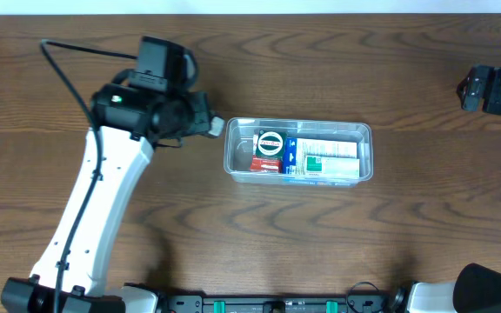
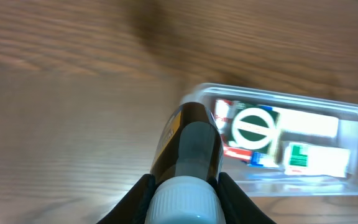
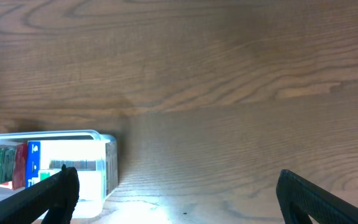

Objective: Pack container
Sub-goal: 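Lift tube and carry it over container with left gripper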

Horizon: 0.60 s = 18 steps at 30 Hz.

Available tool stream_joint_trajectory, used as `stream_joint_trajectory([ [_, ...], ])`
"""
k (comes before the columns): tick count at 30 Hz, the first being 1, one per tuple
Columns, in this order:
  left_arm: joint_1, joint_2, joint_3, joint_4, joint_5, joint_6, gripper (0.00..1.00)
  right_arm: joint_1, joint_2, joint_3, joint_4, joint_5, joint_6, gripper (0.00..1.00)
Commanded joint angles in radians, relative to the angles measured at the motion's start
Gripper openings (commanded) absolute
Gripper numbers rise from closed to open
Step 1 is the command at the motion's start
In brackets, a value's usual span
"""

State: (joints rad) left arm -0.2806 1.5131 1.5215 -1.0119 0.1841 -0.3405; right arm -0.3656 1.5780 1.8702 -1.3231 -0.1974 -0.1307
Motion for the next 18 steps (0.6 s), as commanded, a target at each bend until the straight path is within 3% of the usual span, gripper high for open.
stream_joint_trajectory([
  [1,-0.071,-0.009,0.021,0.026,-0.036,-0.081,0.3,-0.007,0.005,0.003,-0.001,-0.001,0.014,0.99],
  [13,-0.306,0.027,0.021,0.034,-0.367,-0.245,0.3,-0.007,0.005,0.003,-0.001,-0.001,0.014,0.99],
  [18,-0.344,0.105,0.021,0.037,-0.414,-0.267,0.3,-0.007,0.005,0.003,-0.001,-0.001,0.014,0.99],
])
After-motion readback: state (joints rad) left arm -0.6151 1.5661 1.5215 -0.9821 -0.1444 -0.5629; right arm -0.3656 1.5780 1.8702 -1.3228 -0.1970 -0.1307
